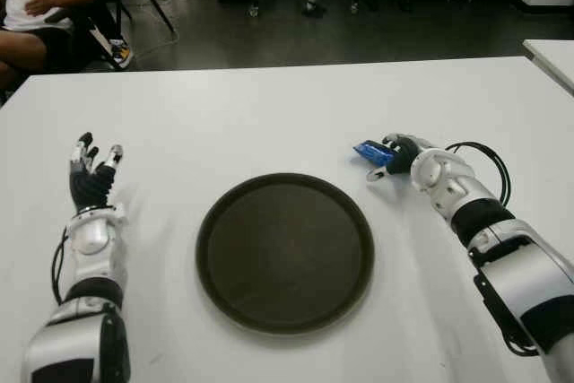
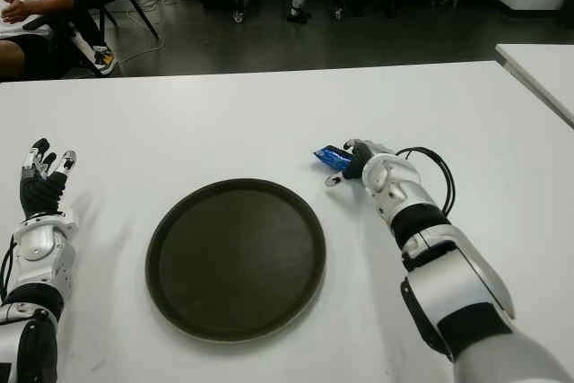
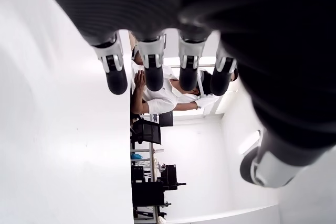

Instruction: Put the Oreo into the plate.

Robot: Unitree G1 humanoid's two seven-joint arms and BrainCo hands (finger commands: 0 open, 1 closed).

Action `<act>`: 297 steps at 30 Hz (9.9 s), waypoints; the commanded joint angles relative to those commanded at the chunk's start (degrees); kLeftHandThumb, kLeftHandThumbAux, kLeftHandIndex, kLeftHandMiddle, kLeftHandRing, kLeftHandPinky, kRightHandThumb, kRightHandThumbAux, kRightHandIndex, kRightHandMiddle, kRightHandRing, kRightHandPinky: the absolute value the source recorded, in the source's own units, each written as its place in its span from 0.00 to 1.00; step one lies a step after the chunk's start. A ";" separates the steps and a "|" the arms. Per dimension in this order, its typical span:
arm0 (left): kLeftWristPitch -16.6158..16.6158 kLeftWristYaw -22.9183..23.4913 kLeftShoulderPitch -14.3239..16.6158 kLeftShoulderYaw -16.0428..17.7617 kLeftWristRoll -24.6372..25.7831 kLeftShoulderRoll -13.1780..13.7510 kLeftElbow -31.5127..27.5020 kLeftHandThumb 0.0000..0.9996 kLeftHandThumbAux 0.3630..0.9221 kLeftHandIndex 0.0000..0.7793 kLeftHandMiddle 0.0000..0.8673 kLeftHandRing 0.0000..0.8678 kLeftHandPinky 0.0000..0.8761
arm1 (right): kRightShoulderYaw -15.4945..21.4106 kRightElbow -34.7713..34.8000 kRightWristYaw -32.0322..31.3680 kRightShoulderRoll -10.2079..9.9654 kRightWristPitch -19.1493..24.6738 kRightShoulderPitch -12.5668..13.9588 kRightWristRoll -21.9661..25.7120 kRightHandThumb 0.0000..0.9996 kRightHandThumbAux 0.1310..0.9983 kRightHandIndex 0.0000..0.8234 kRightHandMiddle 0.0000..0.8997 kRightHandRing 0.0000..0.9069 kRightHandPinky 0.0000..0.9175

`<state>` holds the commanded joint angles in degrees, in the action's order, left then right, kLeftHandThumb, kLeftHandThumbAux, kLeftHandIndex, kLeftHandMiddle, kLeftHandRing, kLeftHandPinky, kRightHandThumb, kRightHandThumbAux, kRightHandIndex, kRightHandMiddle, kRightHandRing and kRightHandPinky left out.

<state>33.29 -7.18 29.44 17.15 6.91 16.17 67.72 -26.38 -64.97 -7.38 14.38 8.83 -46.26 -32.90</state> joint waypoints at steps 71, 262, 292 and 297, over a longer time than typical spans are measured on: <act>-0.25 -0.28 0.26 -0.11 -0.34 0.25 0.42 0.00 0.47 0.00 0.00 0.00 0.00 | 9.77 -4.74 21.06 -3.16 -6.57 1.86 7.61 0.70 0.69 0.52 0.81 0.80 0.79; -0.07 0.11 0.42 0.33 -0.70 0.03 0.61 0.00 0.59 0.00 0.00 0.00 0.00 | 25.26 24.27 -13.03 -11.90 -30.69 18.92 39.89 0.71 0.67 0.54 0.92 0.91 0.90; 0.20 0.01 0.31 0.22 -0.68 -0.10 0.55 0.00 0.57 0.00 0.00 0.00 0.00 | 29.00 42.71 -30.92 -11.33 -4.35 22.89 56.34 0.72 0.67 0.54 0.93 0.93 0.94; 0.17 0.24 0.30 0.38 -0.41 -0.20 0.47 0.00 0.57 0.00 0.00 0.00 0.00 | 28.84 44.43 -31.23 -11.41 -2.14 23.59 56.75 0.72 0.67 0.54 0.93 0.93 0.94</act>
<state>33.47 -6.94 29.74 17.53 6.50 15.96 68.19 2.46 -20.54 -38.61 2.97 6.69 -22.67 23.85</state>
